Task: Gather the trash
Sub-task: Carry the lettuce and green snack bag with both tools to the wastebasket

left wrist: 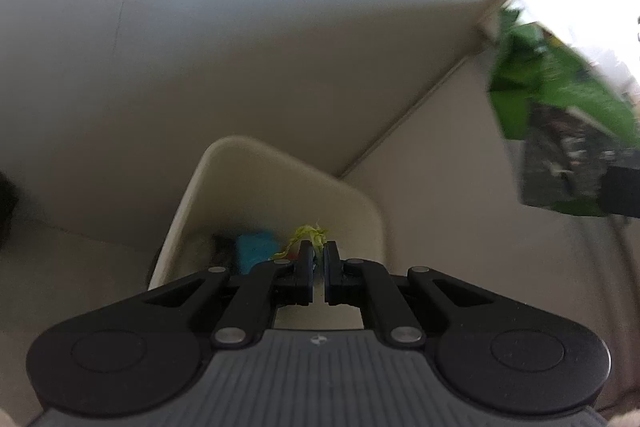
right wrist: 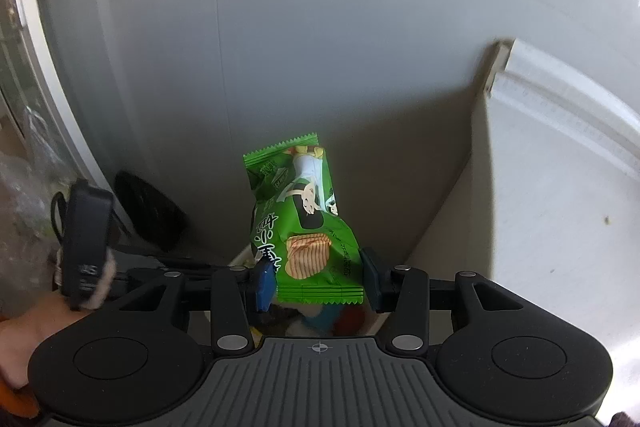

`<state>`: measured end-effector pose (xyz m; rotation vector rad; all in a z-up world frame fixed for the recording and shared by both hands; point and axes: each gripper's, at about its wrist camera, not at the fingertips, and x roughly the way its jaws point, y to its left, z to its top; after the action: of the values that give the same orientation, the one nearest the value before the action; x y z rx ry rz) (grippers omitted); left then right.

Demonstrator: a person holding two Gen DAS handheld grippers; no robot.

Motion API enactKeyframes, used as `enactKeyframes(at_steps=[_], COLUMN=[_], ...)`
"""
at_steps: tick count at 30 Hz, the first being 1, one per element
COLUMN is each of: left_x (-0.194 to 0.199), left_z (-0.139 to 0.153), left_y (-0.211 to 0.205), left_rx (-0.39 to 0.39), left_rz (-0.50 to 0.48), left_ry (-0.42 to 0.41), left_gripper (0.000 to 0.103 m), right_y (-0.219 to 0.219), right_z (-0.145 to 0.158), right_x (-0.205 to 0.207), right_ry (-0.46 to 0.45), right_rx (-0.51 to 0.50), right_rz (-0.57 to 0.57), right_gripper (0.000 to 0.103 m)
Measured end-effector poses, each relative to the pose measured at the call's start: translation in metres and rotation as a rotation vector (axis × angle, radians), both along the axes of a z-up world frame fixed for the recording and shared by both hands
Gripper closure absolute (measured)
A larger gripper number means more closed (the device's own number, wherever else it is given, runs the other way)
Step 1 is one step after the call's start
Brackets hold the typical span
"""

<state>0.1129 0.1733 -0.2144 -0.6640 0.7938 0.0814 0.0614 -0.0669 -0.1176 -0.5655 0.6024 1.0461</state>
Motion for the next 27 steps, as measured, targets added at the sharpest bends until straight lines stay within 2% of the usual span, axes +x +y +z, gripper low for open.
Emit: enactKeyframes(at_steps=[9, 17, 23, 24, 27], left_x=[0.026, 0.039, 0.049, 0.048, 0.045], left_z=[-0.037, -0.053, -0.066, -0.066, -0.061], left_y=[-0.008, -0.016, -0.018, -0.017, -0.018], left_rx=[0.093, 0.158, 0.168, 0.171, 0.171], left_rz=[-0.022, -0.039, -0.032, -0.035, -0.032], left_ry=[0.152, 0.219, 0.28, 0.284, 0.27], left_gripper=[0.099, 0.099, 0.098, 0.096, 0.078], right_y=[0.017, 0.028, 0.038, 0.041, 0.054], right_z=[-0.036, -0.057, -0.065, -0.068, -0.072], right_x=[0.006, 0.015, 0.017, 0.018, 0.017], right_ry=[-0.005, -0.02, -0.028, -0.027, -0.019], right_rx=[-0.098, -0.164, -0.231, -0.249, -0.297], right_rz=[-0.055, -0.078, -0.099, -0.102, -0.098], right_gripper=[0.061, 0.061, 0.061, 0.061, 0.061])
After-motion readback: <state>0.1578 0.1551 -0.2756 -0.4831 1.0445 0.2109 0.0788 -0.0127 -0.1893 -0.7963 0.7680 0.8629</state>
